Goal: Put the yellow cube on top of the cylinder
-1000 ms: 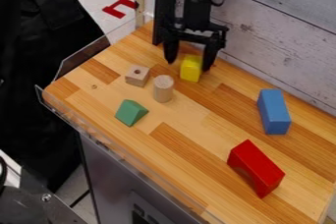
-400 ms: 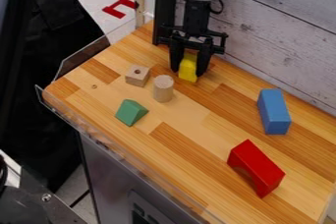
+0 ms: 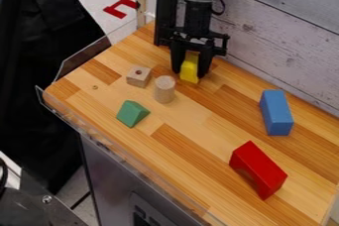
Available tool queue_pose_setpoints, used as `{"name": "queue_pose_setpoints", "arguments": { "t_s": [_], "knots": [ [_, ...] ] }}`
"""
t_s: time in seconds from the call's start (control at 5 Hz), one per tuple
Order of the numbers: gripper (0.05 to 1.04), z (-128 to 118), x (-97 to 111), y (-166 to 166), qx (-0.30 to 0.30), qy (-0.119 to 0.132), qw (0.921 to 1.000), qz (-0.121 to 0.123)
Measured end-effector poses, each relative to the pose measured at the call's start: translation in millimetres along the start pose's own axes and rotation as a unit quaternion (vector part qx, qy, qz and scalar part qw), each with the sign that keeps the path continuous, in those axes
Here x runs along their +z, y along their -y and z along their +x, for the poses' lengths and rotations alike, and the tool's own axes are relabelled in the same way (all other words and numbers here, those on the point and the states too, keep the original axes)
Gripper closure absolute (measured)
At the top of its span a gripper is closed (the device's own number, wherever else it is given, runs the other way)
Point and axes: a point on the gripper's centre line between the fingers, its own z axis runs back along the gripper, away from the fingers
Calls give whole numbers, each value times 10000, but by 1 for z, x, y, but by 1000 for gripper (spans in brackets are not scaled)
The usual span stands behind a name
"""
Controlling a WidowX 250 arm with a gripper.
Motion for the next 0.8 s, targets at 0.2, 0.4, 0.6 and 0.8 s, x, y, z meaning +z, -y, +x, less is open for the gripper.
{"name": "queue_pose_setpoints", "arguments": {
  "t_s": [0.2, 0.4, 0.6, 0.8],
  "knots": [
    [529, -18, 25, 3, -247, 431, 9987, -71],
    [529, -31, 30, 5, -395, 558, 9976, -147],
    [529, -43, 26, 5, -496, 422, 9977, -175],
    [529, -57, 16, 2, -548, 213, 9981, -198]
  ]
}}
